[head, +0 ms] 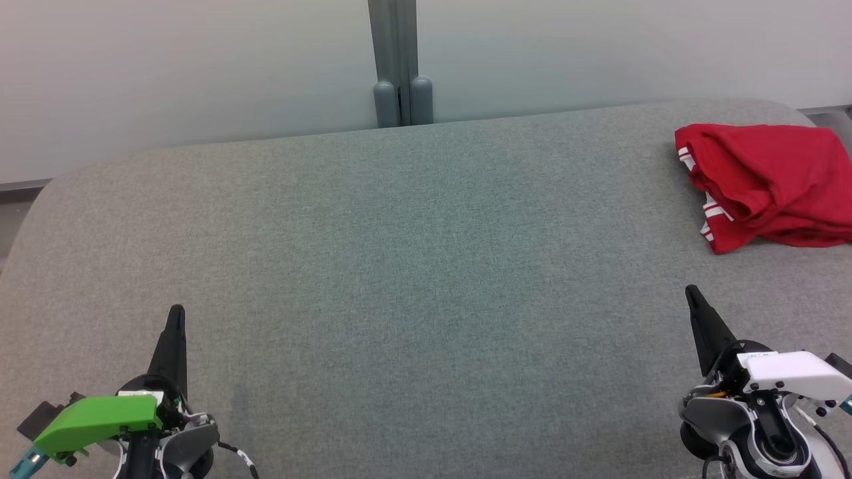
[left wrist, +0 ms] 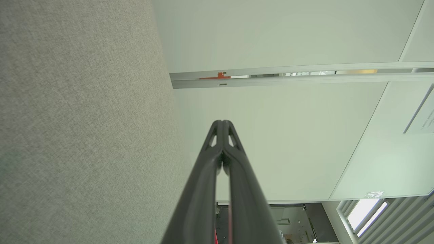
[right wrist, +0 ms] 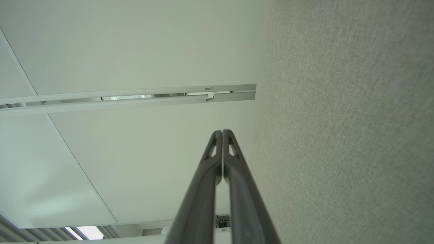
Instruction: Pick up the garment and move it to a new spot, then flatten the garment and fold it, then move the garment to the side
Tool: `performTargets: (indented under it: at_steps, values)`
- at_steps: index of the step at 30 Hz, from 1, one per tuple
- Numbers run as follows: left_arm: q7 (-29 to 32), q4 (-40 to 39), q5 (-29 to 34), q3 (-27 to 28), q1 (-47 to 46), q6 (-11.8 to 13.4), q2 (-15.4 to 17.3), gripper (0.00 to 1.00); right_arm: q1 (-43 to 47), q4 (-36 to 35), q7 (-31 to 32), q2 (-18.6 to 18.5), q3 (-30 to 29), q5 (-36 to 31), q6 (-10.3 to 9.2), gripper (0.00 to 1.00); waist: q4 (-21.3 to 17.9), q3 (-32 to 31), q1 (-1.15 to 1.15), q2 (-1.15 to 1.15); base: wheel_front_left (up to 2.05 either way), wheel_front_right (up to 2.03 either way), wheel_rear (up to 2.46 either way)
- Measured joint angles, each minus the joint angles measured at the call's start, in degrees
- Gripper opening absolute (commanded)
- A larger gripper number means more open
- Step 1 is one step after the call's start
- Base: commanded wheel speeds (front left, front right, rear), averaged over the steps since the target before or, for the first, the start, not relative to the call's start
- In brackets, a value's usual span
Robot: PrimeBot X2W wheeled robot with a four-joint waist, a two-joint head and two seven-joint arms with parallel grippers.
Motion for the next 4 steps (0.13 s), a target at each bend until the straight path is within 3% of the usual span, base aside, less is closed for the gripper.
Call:
performTargets:
  at_steps: [4]
  values:
    - [0.0,0.0,0.0,0.0,0.0,0.0,0.0,0.0,0.0,0.0,0.0,0.0,0.0,0.0,0.0,0.0,0.0,0.0,0.0,0.0,0.0,0.0,0.0]
